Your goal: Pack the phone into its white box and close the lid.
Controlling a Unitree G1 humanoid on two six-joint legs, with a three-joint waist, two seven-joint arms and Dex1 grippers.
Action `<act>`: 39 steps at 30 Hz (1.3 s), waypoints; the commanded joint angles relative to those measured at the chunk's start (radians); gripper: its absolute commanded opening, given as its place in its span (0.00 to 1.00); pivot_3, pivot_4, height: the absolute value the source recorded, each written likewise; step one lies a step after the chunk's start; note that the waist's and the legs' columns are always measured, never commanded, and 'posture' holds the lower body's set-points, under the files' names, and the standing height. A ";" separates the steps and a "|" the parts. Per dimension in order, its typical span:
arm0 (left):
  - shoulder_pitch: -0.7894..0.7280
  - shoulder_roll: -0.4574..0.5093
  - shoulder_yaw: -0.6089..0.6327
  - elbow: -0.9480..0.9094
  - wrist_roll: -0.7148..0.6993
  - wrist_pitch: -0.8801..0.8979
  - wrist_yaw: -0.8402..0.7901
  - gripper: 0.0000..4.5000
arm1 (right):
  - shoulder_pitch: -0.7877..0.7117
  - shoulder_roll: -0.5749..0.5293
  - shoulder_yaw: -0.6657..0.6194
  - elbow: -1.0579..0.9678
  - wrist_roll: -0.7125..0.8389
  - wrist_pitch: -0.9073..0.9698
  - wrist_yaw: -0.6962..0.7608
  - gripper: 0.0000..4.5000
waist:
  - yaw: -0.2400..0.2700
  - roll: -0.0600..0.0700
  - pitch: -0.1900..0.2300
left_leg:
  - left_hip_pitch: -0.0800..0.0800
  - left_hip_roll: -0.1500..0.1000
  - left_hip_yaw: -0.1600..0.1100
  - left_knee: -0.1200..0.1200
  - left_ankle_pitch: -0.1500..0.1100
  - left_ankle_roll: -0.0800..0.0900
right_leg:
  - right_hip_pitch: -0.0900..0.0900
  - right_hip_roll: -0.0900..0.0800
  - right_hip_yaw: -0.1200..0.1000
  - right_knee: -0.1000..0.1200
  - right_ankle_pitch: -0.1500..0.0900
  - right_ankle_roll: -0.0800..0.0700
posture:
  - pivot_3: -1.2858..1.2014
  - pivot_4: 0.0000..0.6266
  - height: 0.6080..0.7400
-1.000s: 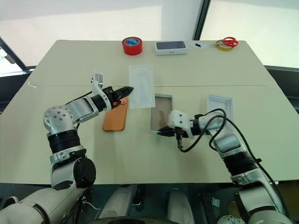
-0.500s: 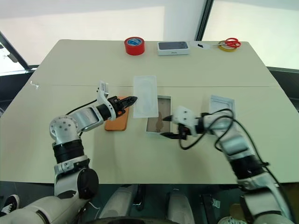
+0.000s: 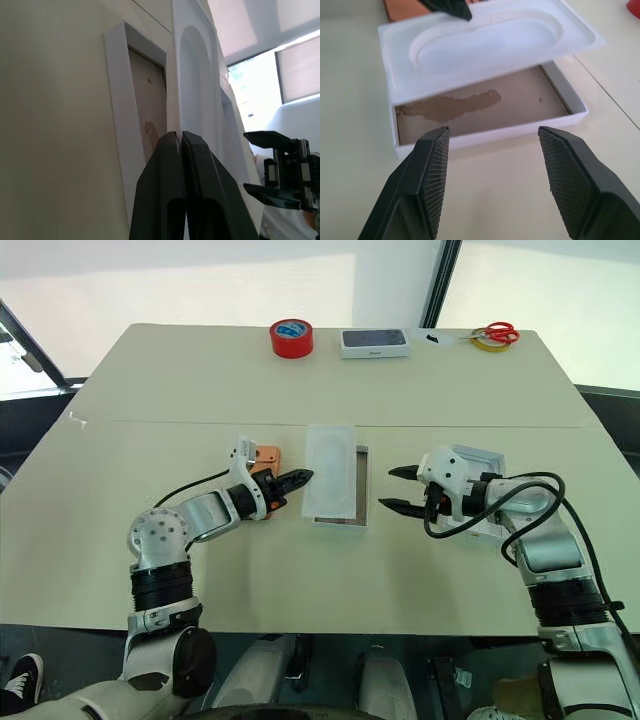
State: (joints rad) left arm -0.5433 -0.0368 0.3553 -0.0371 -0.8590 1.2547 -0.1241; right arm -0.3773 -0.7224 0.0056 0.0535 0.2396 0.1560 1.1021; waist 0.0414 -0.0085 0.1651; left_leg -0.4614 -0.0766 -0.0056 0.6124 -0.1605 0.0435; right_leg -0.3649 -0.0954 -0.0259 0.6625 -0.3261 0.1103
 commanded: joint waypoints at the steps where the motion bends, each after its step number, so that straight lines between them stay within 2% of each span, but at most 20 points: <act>1: -0.003 -0.004 -0.041 0.010 0.005 -0.031 -0.018 0.00 | -0.017 0.000 -0.020 -0.031 0.012 -0.023 -0.015 0.65 | 0.000 0.000 0.000 | 0.000 0.000 0.000 0.000 0.000 0.000 | 0.000 0.000 0.000 0.000 0.000 0.000 | 0.52 0.24 0.99; 14: -0.014 -0.007 -0.110 0.071 0.044 -0.102 -0.047 0.00 | 0.002 0.013 -0.010 -0.043 0.007 -0.036 -0.046 0.65 | -0.002 0.000 0.000 | 0.000 0.000 0.000 0.000 0.000 0.000 | 0.000 0.000 0.000 0.000 0.000 0.000 | 0.52 0.24 0.99; 17: -0.019 -0.007 -0.111 0.076 0.035 -0.103 -0.051 0.22 | 0.004 0.015 -0.007 -0.044 0.005 -0.037 -0.049 0.66 | -0.002 0.000 0.000 | 0.000 0.000 0.000 0.000 0.000 0.000 | 0.000 0.000 0.000 0.000 0.000 0.000 | 0.52 0.24 0.99; 20: -0.026 -0.003 -0.117 0.048 0.016 -0.085 -0.060 0.53 | 0.004 0.018 -0.002 -0.045 0.007 -0.036 -0.050 0.66 | -0.002 0.000 0.000 | 0.000 0.000 0.000 0.000 0.000 0.001 | 0.000 0.000 0.000 0.000 0.000 0.000 | 0.52 0.24 0.99; 29: -0.011 0.074 -0.114 -0.077 -0.022 -0.089 -0.095 0.53 | -0.029 0.062 0.019 -0.044 0.020 -0.022 -0.064 0.66 | -0.004 0.000 0.000 | 0.000 0.000 0.000 -0.001 0.000 0.000 | -0.001 0.000 0.000 0.000 0.000 0.000 | 0.52 0.24 0.99; 32: 0.025 0.156 -0.138 -0.144 0.018 -0.173 -0.170 0.55 | -0.064 0.092 0.036 -0.052 0.008 -0.011 -0.082 0.46 | -0.008 0.000 0.000 | 0.000 0.000 0.000 -0.001 0.000 0.000 | -0.001 0.000 0.000 0.000 0.000 0.000 | 0.52 0.24 0.99; 34: 0.072 0.266 -0.221 -0.191 0.134 -0.319 -0.277 0.55 | -0.093 0.102 0.069 -0.043 -0.040 -0.029 -0.097 0.23 | -0.012 0.001 0.000 | 0.000 0.000 0.000 -0.002 0.000 0.000 | -0.002 0.000 0.001 0.000 0.000 0.000 | 0.52 0.24 0.99; 36: 0.116 0.342 -0.235 -0.207 0.168 -0.398 -0.356 0.55 | -0.132 0.103 0.131 -0.006 -0.124 -0.034 -0.121 0.01 | -0.016 0.001 0.000 | 0.000 0.000 0.000 -0.005 0.001 -0.002 | -0.003 0.001 0.001 0.000 0.000 0.000 | 0.52 0.24 0.99; 38: 0.201 0.453 -0.290 -0.231 0.273 -0.598 -0.513 0.55 | -0.173 0.107 0.194 0.030 -0.206 -0.044 -0.131 0.00 | -0.027 0.001 0.000 | 0.000 0.000 0.000 -0.005 0.001 -0.002 | -0.004 0.001 0.001 0.000 0.000 -0.001 | 0.52 0.24 0.99; 39: 0.252 0.508 -0.291 -0.236 0.281 -0.649 -0.602 0.55 | -0.203 0.124 0.215 0.044 -0.217 -0.022 -0.132 0.00 | -0.028 0.001 -0.001 | 0.000 0.000 0.000 -0.006 0.001 -0.002 | -0.004 0.000 0.001 -0.001 0.000 -0.001 | 0.52 0.24 0.99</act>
State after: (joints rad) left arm -0.3246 0.4281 0.0832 -0.2250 -0.6162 0.7191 -0.5962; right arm -0.5438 -0.6085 0.1995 0.0885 0.0589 0.1299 0.9807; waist 0.0129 -0.0072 0.1646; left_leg -0.4608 -0.0765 -0.0055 0.6048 -0.1590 0.0411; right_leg -0.3690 -0.0953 -0.0248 0.6612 -0.3264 0.1092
